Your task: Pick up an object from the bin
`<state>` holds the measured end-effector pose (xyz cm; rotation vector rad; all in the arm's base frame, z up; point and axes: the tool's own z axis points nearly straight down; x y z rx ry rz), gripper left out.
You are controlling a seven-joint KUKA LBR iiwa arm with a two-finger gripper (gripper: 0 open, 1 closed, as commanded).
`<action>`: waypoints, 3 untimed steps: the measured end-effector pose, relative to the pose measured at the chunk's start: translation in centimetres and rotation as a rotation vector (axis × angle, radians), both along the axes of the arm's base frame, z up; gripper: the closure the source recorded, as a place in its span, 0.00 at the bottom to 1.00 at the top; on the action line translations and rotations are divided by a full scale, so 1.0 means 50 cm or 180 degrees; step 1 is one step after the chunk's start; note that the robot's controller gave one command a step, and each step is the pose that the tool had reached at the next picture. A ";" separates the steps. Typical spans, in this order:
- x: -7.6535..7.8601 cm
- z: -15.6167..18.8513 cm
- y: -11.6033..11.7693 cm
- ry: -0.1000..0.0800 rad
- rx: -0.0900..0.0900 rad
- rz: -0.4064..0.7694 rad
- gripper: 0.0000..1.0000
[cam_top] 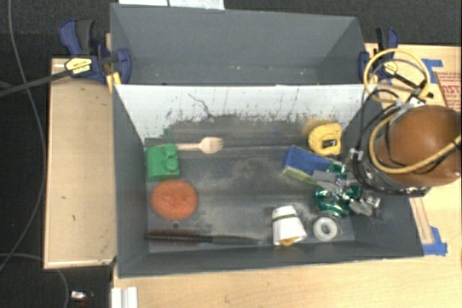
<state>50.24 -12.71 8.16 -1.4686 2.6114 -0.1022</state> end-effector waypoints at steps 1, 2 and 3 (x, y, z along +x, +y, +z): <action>0.008 -0.004 0.004 -0.0016 -0.0008 -0.0179 0.00; 0.001 0.104 -0.007 0.0018 0.0007 -0.0185 0.00; 0.010 0.101 0.001 -0.0017 -0.0033 0.0001 0.00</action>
Offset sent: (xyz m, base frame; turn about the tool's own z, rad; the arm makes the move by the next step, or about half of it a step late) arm 0.0038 -0.0065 0.1510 0.0254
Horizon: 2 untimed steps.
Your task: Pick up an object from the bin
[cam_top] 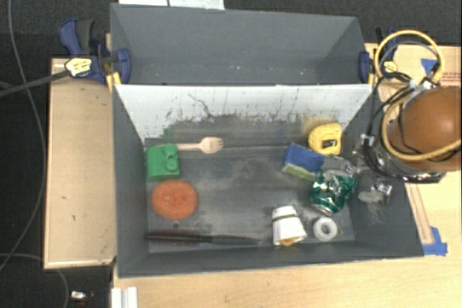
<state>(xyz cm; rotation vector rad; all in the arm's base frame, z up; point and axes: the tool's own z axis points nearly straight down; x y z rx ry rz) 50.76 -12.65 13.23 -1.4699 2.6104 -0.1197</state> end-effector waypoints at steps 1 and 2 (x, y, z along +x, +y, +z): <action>-0.001 -0.024 -0.008 -0.0002 -0.0077 0.0491 0.00; 0.011 -0.083 0.005 -0.0055 -0.0114 0.0833 0.00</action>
Offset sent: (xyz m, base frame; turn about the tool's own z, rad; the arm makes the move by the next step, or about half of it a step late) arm 0.0002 -0.0005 -0.0622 -0.3078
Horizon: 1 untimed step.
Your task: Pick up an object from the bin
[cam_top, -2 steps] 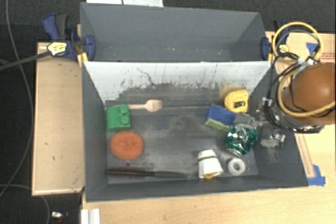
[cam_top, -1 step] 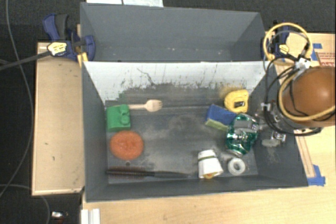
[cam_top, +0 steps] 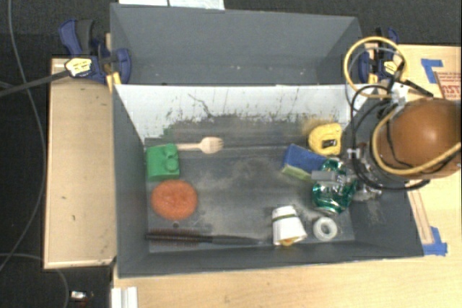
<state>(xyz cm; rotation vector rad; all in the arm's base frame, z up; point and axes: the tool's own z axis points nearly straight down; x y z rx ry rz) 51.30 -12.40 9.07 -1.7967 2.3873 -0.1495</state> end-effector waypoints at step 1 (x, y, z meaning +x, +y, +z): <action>-0.011 -0.016 0.032 0.0005 -0.0111 0.0517 0.00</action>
Offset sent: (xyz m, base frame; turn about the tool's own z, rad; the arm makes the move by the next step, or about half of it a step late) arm 0.0051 0.0119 -0.0207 -0.2723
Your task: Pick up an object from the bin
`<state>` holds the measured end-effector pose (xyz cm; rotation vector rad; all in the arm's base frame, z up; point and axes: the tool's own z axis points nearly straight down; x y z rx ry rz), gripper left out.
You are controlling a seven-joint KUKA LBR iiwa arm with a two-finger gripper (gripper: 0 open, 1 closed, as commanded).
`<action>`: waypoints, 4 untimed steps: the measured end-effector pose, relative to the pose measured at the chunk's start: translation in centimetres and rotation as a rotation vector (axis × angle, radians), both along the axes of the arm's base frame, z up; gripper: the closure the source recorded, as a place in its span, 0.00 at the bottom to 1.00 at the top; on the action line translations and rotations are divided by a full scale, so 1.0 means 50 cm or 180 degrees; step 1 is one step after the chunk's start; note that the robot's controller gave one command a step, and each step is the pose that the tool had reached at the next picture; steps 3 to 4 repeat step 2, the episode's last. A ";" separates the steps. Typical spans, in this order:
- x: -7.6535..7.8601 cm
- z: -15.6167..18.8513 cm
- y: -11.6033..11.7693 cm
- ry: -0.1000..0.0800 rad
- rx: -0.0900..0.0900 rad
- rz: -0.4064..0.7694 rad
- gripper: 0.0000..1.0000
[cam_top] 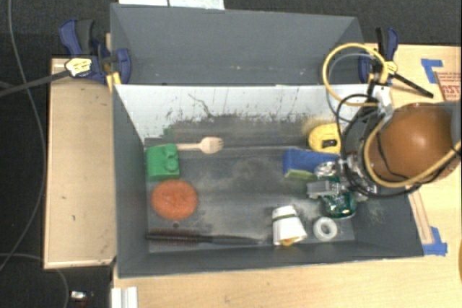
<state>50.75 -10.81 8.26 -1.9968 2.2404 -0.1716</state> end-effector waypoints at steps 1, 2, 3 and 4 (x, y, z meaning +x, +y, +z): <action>0.019 -0.018 -0.004 -0.0009 -0.0043 0.0336 1.00; 0.019 -0.018 -0.004 -0.0009 -0.0043 0.0339 1.00; 0.019 -0.018 -0.004 -0.0009 -0.0043 0.0339 1.00; 0.019 -0.018 -0.004 -0.0009 -0.0043 0.0339 1.00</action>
Offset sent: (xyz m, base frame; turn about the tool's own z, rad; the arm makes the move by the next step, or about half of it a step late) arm 0.0000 0.0000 0.0000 0.0000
